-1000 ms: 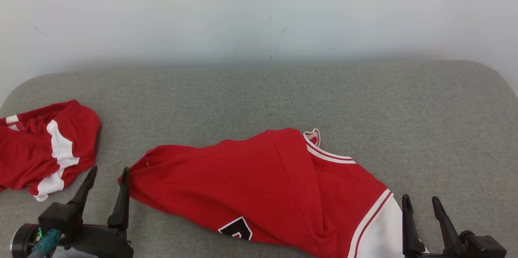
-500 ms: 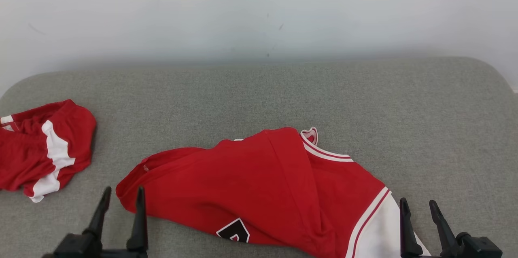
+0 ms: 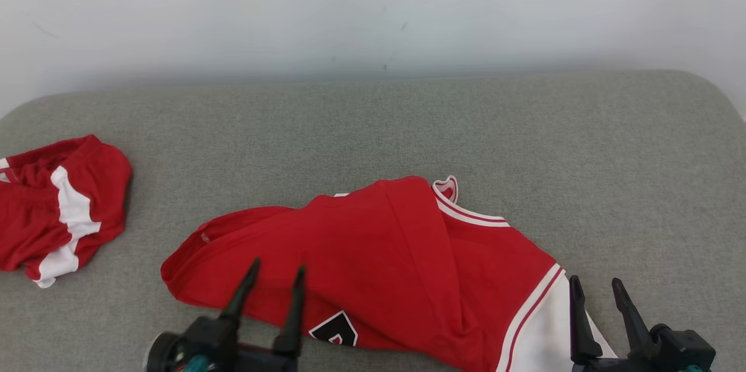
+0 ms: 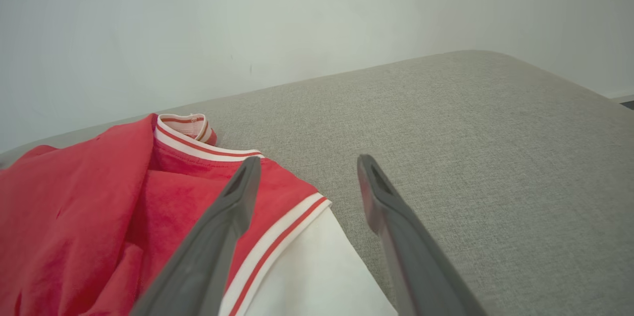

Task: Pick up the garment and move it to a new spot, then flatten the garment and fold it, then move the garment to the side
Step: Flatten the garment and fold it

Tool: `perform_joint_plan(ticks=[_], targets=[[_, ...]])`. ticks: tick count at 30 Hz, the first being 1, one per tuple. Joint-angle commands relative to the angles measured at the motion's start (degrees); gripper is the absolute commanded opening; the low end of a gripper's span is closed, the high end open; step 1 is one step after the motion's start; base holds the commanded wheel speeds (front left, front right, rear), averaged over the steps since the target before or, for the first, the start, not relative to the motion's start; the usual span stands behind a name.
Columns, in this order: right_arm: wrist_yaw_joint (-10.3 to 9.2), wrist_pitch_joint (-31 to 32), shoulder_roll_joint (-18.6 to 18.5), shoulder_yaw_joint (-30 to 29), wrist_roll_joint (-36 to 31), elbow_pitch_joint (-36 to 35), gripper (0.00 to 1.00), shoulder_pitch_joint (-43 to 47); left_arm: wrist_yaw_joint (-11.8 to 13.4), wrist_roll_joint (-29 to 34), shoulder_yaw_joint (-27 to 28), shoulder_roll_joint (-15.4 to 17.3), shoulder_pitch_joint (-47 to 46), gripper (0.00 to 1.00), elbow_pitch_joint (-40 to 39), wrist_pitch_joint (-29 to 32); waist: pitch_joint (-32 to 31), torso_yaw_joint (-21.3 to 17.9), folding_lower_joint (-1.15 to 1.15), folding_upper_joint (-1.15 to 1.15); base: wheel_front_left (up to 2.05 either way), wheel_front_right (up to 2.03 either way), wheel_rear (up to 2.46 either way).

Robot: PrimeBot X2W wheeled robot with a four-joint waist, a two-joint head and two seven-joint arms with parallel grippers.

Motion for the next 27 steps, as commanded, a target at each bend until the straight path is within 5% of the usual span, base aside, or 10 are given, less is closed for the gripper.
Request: perform_joint_plan(ticks=[1, 11, 24, 25, 26, 27], targets=[[-0.15, -0.27, 0.09, 0.40, 0.56, 0.25, 1.00, -0.68, 0.05, 0.06, -2.01, -0.11, -2.11, 1.00, 1.07, -0.22, 0.46, -0.45, 0.00, 0.00, 0.00, 0.00, 0.00], [-0.15, -0.27, 0.09, 1.58, 2.24, 0.80, 1.00, -2.12, 0.07, -0.62, -15.93, 0.72, -15.11, 1.00, 13.18, 0.45, 2.99, -4.30, 0.00, 0.00, 0.00, 0.00, 0.00], [-0.15, -0.27, 0.09, 2.01, 3.25, 1.09, 1.00, -2.37, 0.07, -4.03, -25.18, 1.73, -24.78, 1.00, 28.25, 8.13, 4.40, -8.49, 0.00, 0.00, 0.00, 0.00, 0.00], [-0.15, -0.27, 0.09, 2.03, 3.15, 1.11, 1.00, -2.38, 0.07, -4.05, -25.48, 1.66, -25.09, 0.42, 29.07, 8.31, 4.31, -8.65, 0.00, 0.00, 0.00, 0.00, 0.00], [-0.15, -0.27, 0.09, 2.01, 3.04, 1.07, 1.00, -2.43, 0.07, -4.01, -25.85, 1.50, -25.52, 0.00, 29.63, 8.02, 4.26, -8.75, 0.00, 0.00, 0.00, 0.00, 0.00], [-0.15, -0.27, 0.09, 1.95, 2.93, 1.04, 1.00, -2.49, 0.07, -4.02, -26.12, 1.39, -25.79, 0.00, 30.23, 7.88, 4.17, -8.80, 0.00, 0.00, 0.00, 0.00, 0.00]])
